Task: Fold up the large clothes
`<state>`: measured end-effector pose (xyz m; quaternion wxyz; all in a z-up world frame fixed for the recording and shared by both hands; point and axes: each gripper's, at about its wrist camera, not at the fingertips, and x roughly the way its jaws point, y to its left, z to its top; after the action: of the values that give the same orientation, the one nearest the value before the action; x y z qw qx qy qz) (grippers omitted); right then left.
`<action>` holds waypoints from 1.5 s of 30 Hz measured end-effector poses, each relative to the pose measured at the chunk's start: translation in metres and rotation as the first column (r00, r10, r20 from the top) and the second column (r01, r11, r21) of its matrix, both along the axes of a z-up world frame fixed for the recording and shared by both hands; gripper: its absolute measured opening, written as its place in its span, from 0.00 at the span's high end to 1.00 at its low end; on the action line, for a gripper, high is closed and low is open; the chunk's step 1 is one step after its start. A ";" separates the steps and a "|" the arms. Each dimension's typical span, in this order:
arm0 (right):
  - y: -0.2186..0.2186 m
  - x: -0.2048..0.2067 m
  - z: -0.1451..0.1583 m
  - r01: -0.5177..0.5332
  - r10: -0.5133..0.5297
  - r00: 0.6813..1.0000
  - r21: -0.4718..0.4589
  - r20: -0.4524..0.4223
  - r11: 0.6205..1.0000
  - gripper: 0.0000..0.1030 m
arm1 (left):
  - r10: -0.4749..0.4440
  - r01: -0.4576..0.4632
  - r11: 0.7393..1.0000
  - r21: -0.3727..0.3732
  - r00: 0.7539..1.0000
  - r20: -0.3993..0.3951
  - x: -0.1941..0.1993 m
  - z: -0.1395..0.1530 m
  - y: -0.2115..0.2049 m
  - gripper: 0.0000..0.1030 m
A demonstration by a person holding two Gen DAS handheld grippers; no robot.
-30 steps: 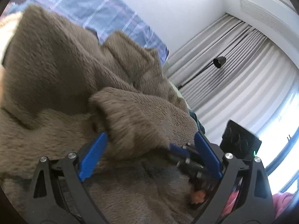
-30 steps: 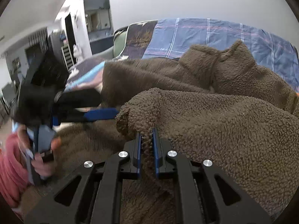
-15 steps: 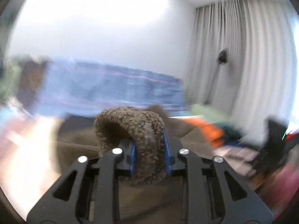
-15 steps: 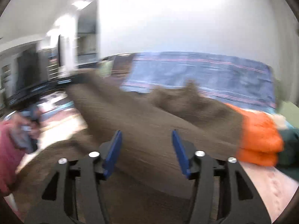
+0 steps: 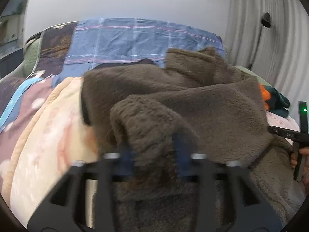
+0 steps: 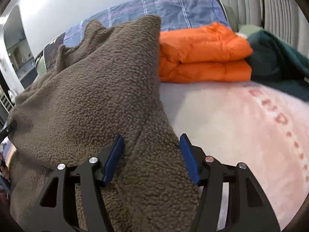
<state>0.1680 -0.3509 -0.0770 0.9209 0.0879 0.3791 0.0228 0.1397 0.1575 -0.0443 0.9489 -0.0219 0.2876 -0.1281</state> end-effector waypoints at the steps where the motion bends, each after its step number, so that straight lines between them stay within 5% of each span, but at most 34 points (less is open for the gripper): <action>1: -0.004 -0.001 0.000 0.007 -0.007 1.000 0.016 0.001 1.000 0.42 | -0.001 0.000 1.000 0.016 1.000 0.015 -0.001 0.005 -0.004 0.71; 5: -0.005 0.000 0.002 0.003 -0.003 1.000 0.060 0.013 0.998 0.40 | -0.002 -0.003 0.996 0.092 0.998 0.060 -0.007 0.020 -0.026 0.69; 7: -0.001 -0.001 0.012 -0.038 0.036 0.999 0.069 0.030 0.997 0.38 | 0.017 -0.022 0.993 0.119 0.999 0.036 -0.002 0.019 -0.029 0.58; 8: 0.004 -0.002 0.017 -0.075 0.072 0.996 0.058 0.044 0.995 0.32 | 0.033 -0.035 0.988 0.148 0.999 0.012 0.000 0.013 -0.030 0.42; 9: 0.010 -0.004 0.021 -0.099 0.097 0.994 0.033 0.053 0.995 0.29 | 0.044 -0.043 0.986 0.163 0.999 0.002 0.001 0.010 -0.029 0.30; 12: 0.043 0.004 0.015 -0.171 0.172 0.985 -0.121 -0.001 0.978 0.25 | 0.054 -0.045 0.982 0.183 0.998 -0.044 0.004 -0.008 -0.027 0.29; 13: 0.046 0.004 0.008 -0.173 0.171 0.985 -0.148 -0.025 0.974 0.39 | 0.059 -0.049 0.981 0.185 0.997 -0.051 0.005 -0.012 -0.025 0.32; 15: 0.046 0.007 0.003 -0.123 0.122 0.992 -0.173 -0.014 0.977 0.85 | 0.035 -0.028 0.988 0.153 0.998 -0.043 0.005 -0.007 -0.025 0.71; 16: 0.039 0.004 0.006 -0.082 0.085 0.996 -0.162 0.011 0.983 0.99 | 0.032 -0.027 0.993 0.116 0.999 -0.037 0.005 0.001 -0.024 0.71; 19: 0.000 -0.005 0.022 0.081 -0.073 0.994 -0.099 0.082 0.992 1.00 | 0.017 -0.020 0.998 0.055 0.999 0.051 -0.001 0.026 -0.027 0.71; 22: -0.027 -0.012 0.019 0.109 -0.108 0.993 -0.021 0.045 0.994 1.00 | 0.010 -0.016 0.997 0.070 0.996 0.094 -0.001 0.040 -0.039 0.69; 24: -0.020 -0.029 0.026 -0.029 0.027 0.998 0.024 0.064 0.999 0.94 | 0.032 -0.038 0.994 0.105 0.998 0.060 0.007 0.031 -0.042 0.66; 26: 0.007 -0.045 0.031 -0.125 0.131 0.988 -0.080 0.086 0.989 0.35 | 0.070 -0.069 0.990 0.126 0.998 0.000 0.014 0.014 -0.038 0.64; 28: 0.047 -0.054 0.031 -0.227 0.250 0.965 -0.231 0.076 0.946 0.23 | 0.099 -0.093 0.990 0.111 0.993 -0.057 0.018 -0.001 -0.031 0.62; 31: 0.092 -0.038 -0.002 -0.305 0.292 0.952 -0.429 -0.096 0.850 0.24 | 0.102 -0.097 0.993 0.062 0.991 -0.086 0.016 -0.009 -0.021 0.60; 33: 0.098 -0.024 -0.018 -0.240 0.225 0.970 -0.532 -0.095 0.812 0.57 | 0.092 -0.088 0.995 0.047 0.992 -0.092 0.015 -0.005 -0.020 0.57; 34: 0.090 -0.017 -0.013 -0.175 0.171 0.984 -0.539 -0.057 0.824 0.72 | 0.091 -0.087 0.995 0.048 0.992 -0.089 0.014 -0.003 -0.021 0.57; 36: 0.048 -0.021 0.011 -0.055 0.067 0.997 -0.304 0.029 0.951 0.75 | 0.059 -0.058 0.998 0.023 0.996 -0.061 0.007 0.005 -0.022 0.53; 37: 0.021 -0.023 0.019 0.023 -0.016 0.999 -0.188 0.042 0.982 0.75 | 0.014 -0.014 1.000 -0.002 0.999 -0.049 0.003 0.009 -0.025 0.53; 39: -0.008 -0.022 0.015 0.088 -0.086 0.996 -0.107 0.018 0.990 0.74 | -0.067 0.066 0.998 -0.023 0.996 -0.053 0.004 0.009 -0.037 0.53; 42: -0.013 -0.016 -0.018 0.037 -0.048 0.993 -0.099 -0.103 0.994 0.59 | -0.015 0.027 0.978 0.207 0.998 -0.058 0.014 -0.012 -0.071 0.56; 45: -0.006 -0.030 -0.011 0.018 -0.028 0.997 -0.122 -0.078 0.992 0.41 | 0.003 0.016 0.977 0.212 0.996 -0.088 0.021 -0.023 -0.070 0.60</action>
<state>0.1385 -0.3569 -0.0877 0.9089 0.0372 0.4151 -0.0143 0.1612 0.0871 -0.0675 0.9318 0.0748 0.3412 -0.0987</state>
